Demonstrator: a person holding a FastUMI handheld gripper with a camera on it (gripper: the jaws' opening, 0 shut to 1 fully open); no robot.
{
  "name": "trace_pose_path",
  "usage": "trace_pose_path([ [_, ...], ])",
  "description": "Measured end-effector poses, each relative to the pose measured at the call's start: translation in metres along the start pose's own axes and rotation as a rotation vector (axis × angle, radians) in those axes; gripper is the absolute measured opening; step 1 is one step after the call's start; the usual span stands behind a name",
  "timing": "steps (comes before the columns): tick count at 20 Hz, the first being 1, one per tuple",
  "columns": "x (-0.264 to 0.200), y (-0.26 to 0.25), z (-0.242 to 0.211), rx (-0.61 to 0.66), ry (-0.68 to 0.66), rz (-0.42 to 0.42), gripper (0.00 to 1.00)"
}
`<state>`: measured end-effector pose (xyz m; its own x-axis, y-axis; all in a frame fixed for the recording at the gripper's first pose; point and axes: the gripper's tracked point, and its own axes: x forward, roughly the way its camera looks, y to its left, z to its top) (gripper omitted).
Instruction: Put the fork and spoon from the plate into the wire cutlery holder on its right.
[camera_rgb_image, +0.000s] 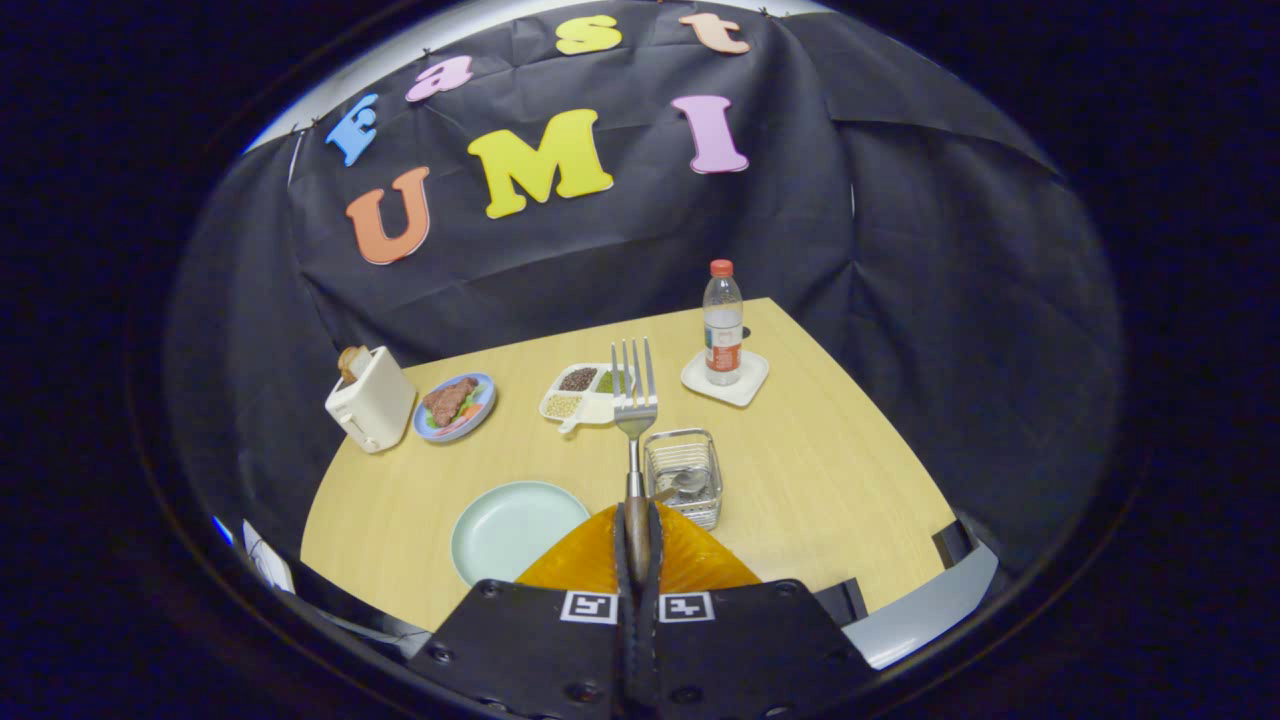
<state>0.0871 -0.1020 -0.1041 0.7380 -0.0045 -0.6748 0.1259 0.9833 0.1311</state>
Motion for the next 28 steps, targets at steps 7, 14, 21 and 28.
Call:
trace_pose_path([
  [7, 0.051, -0.043, -0.022, 0.030, 0.139, -0.027, 0.01],
  [14, 0.091, -0.045, -0.028, 0.013, 0.224, -0.012, 0.01],
  [21, 0.103, -0.032, -0.031, 0.022, 0.279, 0.013, 0.03],
  [28, 0.091, -0.026, -0.029, 0.022, 0.247, 0.020, 0.05],
])
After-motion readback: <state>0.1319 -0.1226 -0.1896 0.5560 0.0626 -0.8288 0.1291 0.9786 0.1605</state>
